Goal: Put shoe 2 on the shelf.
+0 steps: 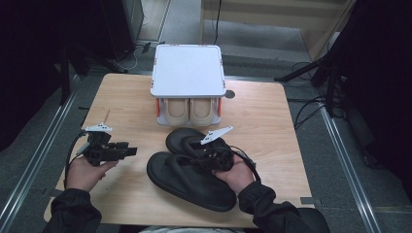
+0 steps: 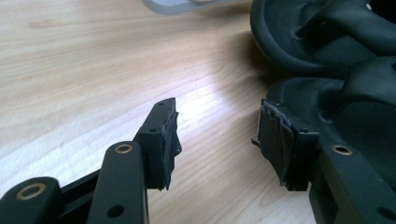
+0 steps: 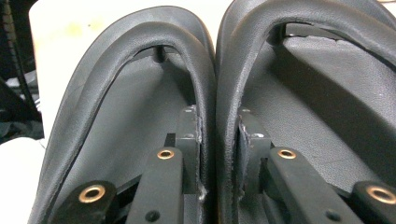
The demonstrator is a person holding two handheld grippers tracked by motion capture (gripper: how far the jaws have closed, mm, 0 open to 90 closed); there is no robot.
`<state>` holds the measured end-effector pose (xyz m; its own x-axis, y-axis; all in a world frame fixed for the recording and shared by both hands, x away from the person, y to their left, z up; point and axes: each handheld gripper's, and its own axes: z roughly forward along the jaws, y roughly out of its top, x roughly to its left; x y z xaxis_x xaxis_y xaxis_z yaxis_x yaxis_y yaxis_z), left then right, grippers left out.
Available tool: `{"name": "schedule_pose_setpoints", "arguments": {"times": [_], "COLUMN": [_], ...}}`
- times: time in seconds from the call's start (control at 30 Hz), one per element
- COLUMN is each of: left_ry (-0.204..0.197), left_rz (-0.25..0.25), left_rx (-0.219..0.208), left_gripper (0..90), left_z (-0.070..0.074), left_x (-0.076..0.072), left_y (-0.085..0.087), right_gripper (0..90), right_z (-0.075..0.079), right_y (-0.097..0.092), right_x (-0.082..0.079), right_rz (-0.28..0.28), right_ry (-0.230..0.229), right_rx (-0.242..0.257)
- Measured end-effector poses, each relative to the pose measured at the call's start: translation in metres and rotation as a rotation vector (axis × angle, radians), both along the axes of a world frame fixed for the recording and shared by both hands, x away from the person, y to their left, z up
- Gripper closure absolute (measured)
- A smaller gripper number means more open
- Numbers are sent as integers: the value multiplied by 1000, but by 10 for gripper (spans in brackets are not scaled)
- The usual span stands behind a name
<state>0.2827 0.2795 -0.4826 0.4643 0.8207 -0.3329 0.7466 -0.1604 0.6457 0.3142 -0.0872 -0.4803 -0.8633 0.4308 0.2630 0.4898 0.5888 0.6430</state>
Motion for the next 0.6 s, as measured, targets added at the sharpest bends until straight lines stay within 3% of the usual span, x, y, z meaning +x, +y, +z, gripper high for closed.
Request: {"name": "schedule_pose_setpoints", "arguments": {"times": [0.07, 0.23, 0.4, 0.6], "left_ry": [1, 6, 11, 25], "left_rz": [11, 27, 28, 41], "left_rx": [-1, -4, 0, 1], "left_gripper": [477, 474, 466, 461], "left_z": [-1, -2, -3, -6], "left_x": [-3, -9, -11, -9], "left_y": [3, 8, 10, 13], "right_gripper": [752, 751, 751, 750], "right_z": [0, 3, 9, 23], "right_y": [2, 10, 16, 19], "right_x": [4, 12, 22, 29], "right_rz": [26, 97, 163, 236], "right_ry": [11, -11, 8, -19], "right_rx": [3, -5, 3, 13]}}
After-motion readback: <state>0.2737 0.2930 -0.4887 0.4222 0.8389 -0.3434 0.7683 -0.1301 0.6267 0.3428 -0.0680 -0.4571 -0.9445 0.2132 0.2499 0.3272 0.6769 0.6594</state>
